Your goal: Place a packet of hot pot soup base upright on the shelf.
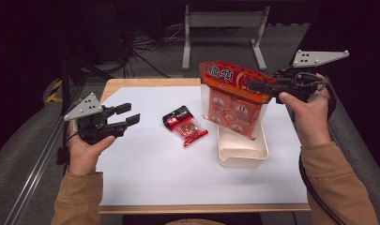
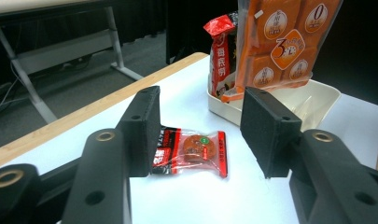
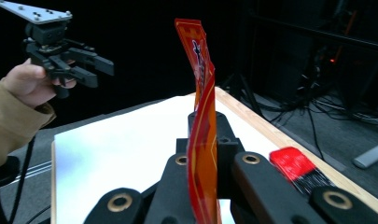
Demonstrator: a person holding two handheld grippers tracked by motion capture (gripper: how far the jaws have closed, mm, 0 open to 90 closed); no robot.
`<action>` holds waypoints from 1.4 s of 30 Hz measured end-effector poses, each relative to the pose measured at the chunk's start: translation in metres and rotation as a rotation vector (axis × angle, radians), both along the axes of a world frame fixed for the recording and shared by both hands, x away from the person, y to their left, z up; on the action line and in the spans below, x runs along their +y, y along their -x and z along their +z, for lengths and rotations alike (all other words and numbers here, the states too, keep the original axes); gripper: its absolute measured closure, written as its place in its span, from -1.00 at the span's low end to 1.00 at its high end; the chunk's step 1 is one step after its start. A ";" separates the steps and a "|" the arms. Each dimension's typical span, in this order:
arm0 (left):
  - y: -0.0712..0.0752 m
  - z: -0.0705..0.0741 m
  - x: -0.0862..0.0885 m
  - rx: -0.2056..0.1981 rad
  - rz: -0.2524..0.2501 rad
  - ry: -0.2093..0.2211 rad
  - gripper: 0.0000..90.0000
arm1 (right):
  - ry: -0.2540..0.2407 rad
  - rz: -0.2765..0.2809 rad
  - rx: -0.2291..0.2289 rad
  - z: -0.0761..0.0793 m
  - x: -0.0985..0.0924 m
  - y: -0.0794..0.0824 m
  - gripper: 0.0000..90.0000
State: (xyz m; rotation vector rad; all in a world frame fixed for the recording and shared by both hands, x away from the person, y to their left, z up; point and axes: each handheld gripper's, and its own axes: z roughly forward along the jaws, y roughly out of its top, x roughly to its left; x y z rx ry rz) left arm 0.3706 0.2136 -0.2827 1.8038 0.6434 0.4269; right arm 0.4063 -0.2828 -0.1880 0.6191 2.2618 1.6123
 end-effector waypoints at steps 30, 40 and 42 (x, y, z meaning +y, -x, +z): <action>-0.010 -0.010 -0.001 0.042 0.002 -0.003 0.01 | -0.081 -0.128 0.082 -0.040 -0.033 -0.001 1.00; -0.011 -0.011 -0.001 0.046 0.001 -0.007 0.01 | -0.057 -0.207 0.091 -0.049 -0.035 0.002 1.00; -0.012 -0.011 -0.002 0.044 -0.001 -0.010 0.01 | -0.071 -0.202 0.104 -0.053 -0.037 0.001 0.99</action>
